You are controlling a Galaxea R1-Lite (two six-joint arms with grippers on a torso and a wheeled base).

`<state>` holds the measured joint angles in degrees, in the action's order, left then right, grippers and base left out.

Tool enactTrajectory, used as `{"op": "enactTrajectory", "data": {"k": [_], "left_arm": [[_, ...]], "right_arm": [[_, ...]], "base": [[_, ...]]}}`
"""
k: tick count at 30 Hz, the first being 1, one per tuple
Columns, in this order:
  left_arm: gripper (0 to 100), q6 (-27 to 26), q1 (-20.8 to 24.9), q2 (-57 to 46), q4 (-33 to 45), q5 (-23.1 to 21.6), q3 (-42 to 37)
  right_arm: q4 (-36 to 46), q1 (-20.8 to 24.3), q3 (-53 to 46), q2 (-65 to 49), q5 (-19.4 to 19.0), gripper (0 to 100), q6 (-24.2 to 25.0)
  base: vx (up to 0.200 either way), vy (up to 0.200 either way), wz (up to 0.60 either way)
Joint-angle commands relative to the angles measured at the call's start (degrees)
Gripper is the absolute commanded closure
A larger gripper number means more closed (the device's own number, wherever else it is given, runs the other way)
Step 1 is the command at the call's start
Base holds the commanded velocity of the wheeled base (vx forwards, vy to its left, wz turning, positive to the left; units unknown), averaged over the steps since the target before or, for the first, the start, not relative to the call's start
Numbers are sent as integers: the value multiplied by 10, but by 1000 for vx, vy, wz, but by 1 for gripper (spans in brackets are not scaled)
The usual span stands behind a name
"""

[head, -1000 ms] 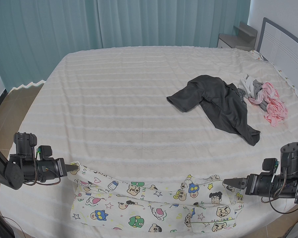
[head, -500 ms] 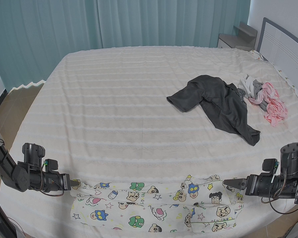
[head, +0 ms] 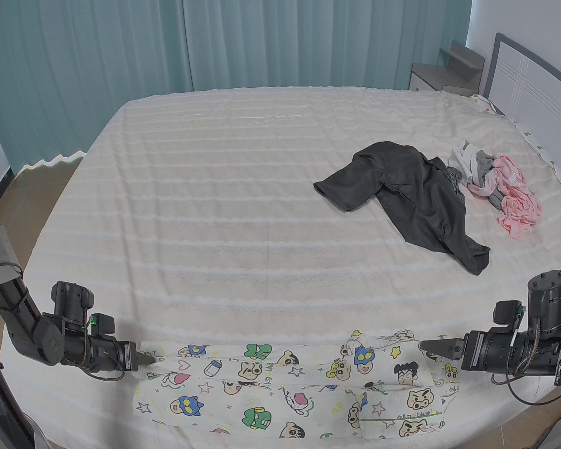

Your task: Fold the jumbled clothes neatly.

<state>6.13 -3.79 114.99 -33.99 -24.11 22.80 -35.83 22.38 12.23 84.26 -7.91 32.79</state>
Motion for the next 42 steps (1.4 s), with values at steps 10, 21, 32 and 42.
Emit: {"op": "enactTrajectory", "data": {"k": [10,21,32,42], "left_arm": [[0,14,4,-112,40,3,10],[0,65,11,-218,232,3,131],[0,85,36,-202,265,28,168],[0,232,164,-84,232,83,187]], "right_arm": [[0,0,0,-6,-2,0,1],[0,0,0,-9,-1,0,0],[0,0,0,-12,-1,0,0],[0,0,-1,-12,-1,0,0]], "base": [[0,0,0],[0,0,0],[0,0,0],[0,0,0]]}}
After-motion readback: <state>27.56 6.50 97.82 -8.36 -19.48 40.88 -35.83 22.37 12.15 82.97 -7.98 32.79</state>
